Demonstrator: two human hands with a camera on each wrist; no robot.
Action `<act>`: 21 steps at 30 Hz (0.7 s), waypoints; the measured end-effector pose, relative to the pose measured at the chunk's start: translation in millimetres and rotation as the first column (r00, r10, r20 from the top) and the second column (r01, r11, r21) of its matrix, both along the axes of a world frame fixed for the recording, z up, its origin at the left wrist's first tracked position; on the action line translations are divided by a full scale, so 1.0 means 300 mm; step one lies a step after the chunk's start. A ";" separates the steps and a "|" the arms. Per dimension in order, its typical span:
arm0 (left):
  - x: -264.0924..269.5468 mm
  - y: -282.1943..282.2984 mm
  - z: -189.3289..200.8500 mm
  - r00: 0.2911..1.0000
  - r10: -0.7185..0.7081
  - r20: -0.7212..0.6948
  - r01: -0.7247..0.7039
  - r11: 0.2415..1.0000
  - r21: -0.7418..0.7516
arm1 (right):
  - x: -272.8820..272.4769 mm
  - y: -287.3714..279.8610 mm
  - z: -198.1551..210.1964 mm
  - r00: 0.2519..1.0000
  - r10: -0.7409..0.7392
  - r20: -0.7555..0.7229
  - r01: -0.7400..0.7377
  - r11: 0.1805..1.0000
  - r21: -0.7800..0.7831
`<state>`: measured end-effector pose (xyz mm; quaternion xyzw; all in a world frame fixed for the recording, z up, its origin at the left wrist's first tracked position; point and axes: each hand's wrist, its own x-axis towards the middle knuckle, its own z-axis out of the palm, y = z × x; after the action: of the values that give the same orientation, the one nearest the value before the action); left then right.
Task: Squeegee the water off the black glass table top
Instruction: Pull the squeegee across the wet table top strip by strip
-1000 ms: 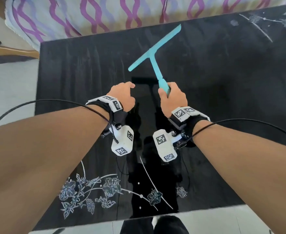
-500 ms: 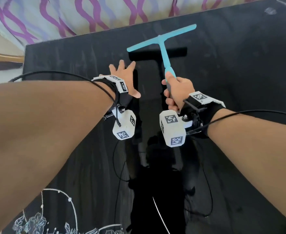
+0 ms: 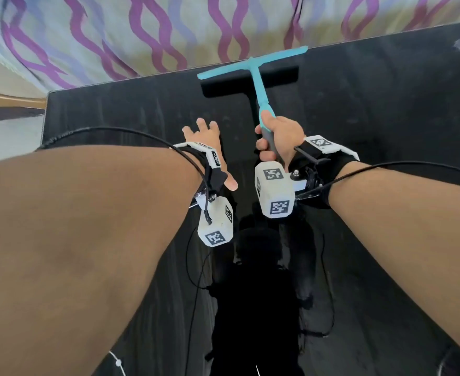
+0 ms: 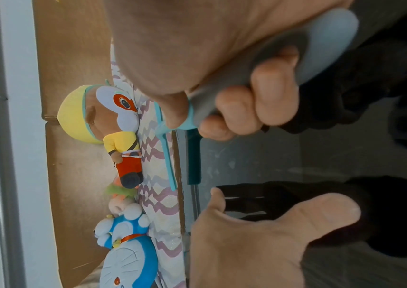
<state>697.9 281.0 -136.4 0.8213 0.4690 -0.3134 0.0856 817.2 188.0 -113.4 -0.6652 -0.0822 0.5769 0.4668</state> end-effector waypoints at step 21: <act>-0.003 -0.002 0.002 1.000 -0.022 -0.018 0.023 1.000 0.020 | -0.017 0.006 0.012 0.994 0.093 0.057 -0.074 0.958 -0.276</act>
<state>697.1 280.3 -135.7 0.8245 0.4636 -0.3170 0.0695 812.0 189.7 -109.9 -0.7388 -0.0461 0.5784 0.3428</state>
